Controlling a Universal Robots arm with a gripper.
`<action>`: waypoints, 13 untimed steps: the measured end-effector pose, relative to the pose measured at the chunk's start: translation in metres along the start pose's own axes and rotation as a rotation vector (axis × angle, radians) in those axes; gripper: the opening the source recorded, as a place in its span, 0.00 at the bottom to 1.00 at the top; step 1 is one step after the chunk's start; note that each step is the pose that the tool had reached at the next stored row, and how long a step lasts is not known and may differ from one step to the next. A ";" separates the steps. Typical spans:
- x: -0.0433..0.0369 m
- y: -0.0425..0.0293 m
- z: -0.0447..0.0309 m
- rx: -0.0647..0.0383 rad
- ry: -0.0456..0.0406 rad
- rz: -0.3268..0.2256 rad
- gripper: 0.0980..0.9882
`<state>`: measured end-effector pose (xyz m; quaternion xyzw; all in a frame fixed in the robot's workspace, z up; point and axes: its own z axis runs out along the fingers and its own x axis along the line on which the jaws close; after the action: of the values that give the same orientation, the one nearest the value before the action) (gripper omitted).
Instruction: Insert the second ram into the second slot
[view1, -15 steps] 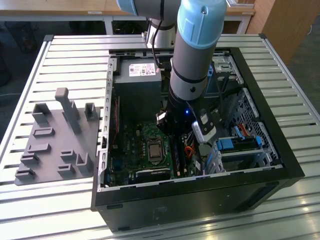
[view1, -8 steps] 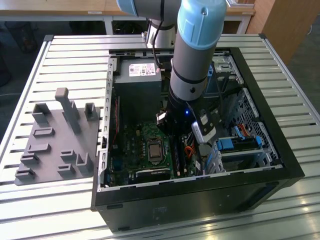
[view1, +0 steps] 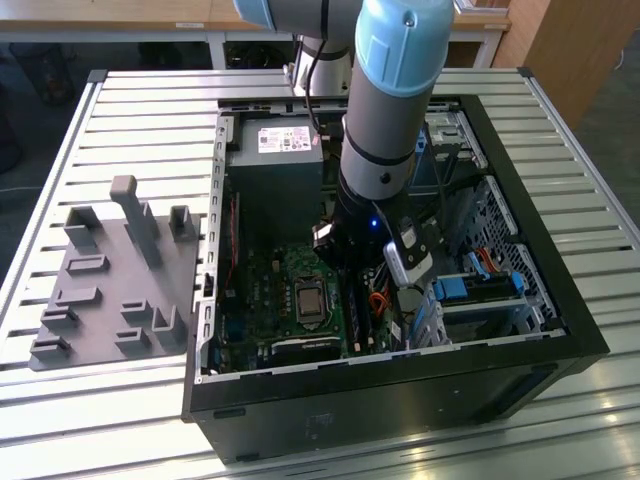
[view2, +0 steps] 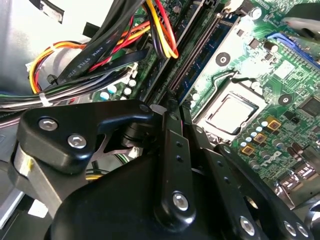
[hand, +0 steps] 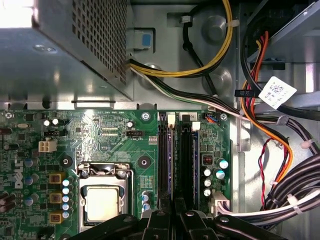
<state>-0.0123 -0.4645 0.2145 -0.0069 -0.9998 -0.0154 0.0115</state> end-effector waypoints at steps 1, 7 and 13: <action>0.0000 0.0000 0.0001 0.000 -0.0001 0.000 0.04; 0.0000 0.0000 0.0006 0.001 -0.0001 0.002 0.04; -0.0001 -0.0001 0.0026 0.001 -0.0003 0.011 0.04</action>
<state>-0.0123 -0.4645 0.2119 -0.0122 -0.9998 -0.0147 0.0115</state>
